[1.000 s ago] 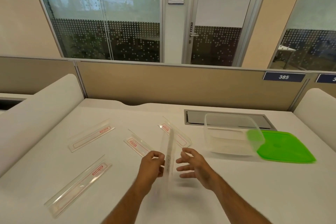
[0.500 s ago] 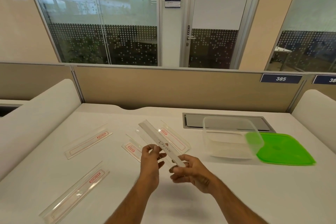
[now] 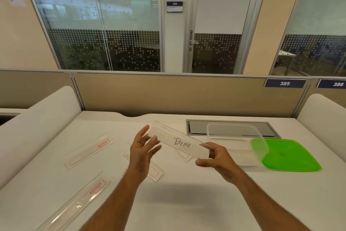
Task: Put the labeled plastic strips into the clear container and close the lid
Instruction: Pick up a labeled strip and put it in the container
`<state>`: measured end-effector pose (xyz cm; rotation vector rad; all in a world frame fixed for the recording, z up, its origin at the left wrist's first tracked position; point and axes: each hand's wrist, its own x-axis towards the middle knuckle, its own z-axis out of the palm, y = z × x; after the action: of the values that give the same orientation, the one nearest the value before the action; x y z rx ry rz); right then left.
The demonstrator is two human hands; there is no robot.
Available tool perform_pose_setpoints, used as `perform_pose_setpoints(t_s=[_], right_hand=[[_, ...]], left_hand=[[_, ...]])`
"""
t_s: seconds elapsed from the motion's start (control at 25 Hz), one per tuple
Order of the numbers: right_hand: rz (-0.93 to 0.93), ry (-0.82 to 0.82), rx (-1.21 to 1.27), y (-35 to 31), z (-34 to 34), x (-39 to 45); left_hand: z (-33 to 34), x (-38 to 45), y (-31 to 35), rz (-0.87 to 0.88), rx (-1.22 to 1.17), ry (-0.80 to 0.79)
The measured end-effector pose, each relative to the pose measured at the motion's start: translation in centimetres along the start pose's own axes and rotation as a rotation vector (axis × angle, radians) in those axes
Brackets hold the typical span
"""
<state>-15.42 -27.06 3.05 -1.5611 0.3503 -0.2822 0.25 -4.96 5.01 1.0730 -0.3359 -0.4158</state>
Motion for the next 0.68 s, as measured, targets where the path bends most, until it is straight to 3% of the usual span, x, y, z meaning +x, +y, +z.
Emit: perform_pose_setpoints(t_s=[0.28,0.56,0.68], right_hand=[[-0.094,0.064,-0.218,-3.5,-2.6,0.6],[-0.137,0.103,-0.419,-5.8,-4.5,1.1],[-0.124,0.117,-0.541,-6.3,-5.7,1.1]], left_hand=[[-0.9,1.7,2.0,-0.023,0.198,-0.215],[0.2,2.5,2.0,-0.003,0.311,-0.237],[1.1,3.2,1.7,-0.013,0.483,-0.27]])
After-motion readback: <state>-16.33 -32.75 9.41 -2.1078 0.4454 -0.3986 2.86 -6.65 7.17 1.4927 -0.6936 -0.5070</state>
